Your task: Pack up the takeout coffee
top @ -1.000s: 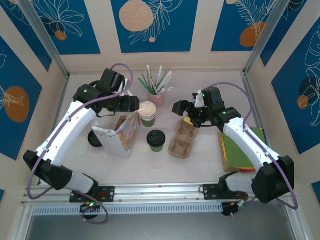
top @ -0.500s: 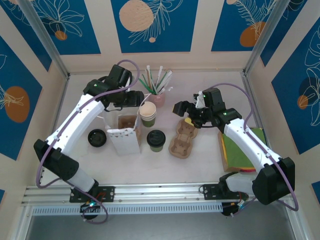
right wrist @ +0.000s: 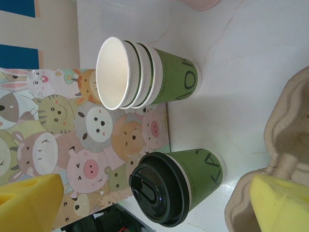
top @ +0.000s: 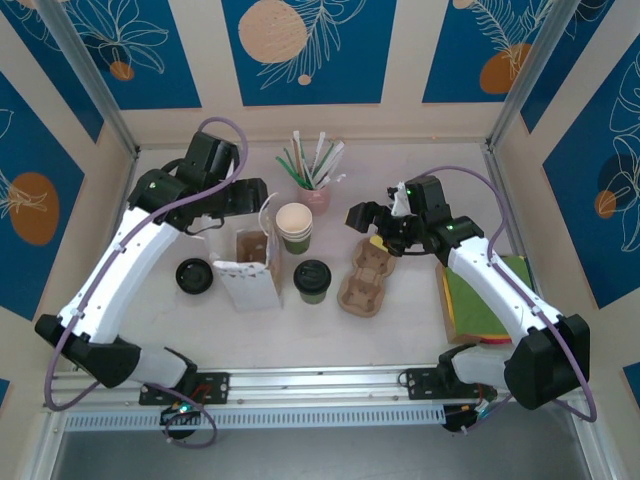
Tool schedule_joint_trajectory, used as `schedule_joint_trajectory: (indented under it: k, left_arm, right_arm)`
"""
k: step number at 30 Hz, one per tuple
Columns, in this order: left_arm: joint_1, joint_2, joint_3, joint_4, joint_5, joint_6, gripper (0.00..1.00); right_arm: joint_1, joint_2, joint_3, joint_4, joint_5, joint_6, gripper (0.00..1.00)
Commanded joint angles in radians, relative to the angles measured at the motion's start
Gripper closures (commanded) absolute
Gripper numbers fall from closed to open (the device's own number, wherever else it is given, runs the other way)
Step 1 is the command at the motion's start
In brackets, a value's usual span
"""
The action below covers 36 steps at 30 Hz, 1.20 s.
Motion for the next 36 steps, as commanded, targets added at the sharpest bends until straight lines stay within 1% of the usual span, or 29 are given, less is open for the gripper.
schedule_joint_trajectory:
  k: [1, 3, 5, 8, 11, 12, 15, 19, 22, 26, 30, 36]
  left_arm:
    - [-0.006, 0.013, 0.038, -0.057, -0.080, -0.036, 0.36]
    - [-0.005, 0.015, 0.037, -0.024, -0.073, -0.027, 0.37]
    - [-0.005, 0.033, 0.035, 0.003, -0.019, -0.017, 0.38]
    - [-0.008, 0.075, 0.036, -0.007, 0.040, -0.022, 0.37]
    - [-0.009, 0.092, 0.027, -0.034, 0.006, -0.044, 0.36]
    - [-0.009, 0.091, 0.022, -0.031, -0.011, -0.052, 0.35]
    - [-0.005, 0.084, 0.025, -0.013, -0.059, -0.088, 0.36]
    - [-0.005, 0.069, 0.025, 0.042, -0.070, -0.127, 0.37]
    - [-0.002, 0.064, 0.033, 0.048, -0.095, -0.158, 0.39]
    - [-0.002, 0.068, 0.032, 0.085, -0.078, -0.170, 0.39]
    - [-0.002, 0.116, 0.038, 0.092, -0.029, -0.213, 0.39]
    - [-0.002, 0.162, 0.028, 0.117, -0.001, -0.274, 0.40]
  right_arm:
    - [-0.001, 0.001, 0.009, -0.014, -0.014, -0.010, 0.01]
    - [0.000, 0.001, 0.007, -0.015, -0.012, -0.009, 0.01]
    - [0.000, 0.000, 0.007, -0.017, -0.012, -0.011, 0.01]
    - [0.001, -0.010, 0.003, -0.021, -0.006, -0.010, 0.01]
    - [0.000, -0.018, -0.002, -0.023, -0.001, -0.009, 0.01]
    - [-0.001, -0.019, -0.004, -0.023, 0.000, -0.008, 0.01]
    - [-0.003, -0.019, -0.007, -0.022, -0.003, -0.007, 0.01]
    - [0.000, -0.021, -0.010, -0.020, -0.005, -0.005, 0.01]
    - [-0.001, -0.028, -0.012, -0.023, -0.001, -0.005, 0.01]
    - [-0.003, -0.038, -0.023, -0.020, 0.003, -0.002, 0.01]
    - [-0.002, -0.039, -0.031, -0.014, -0.001, 0.001, 0.01]
    - [-0.004, -0.050, -0.033, -0.020, 0.005, -0.002, 0.01]
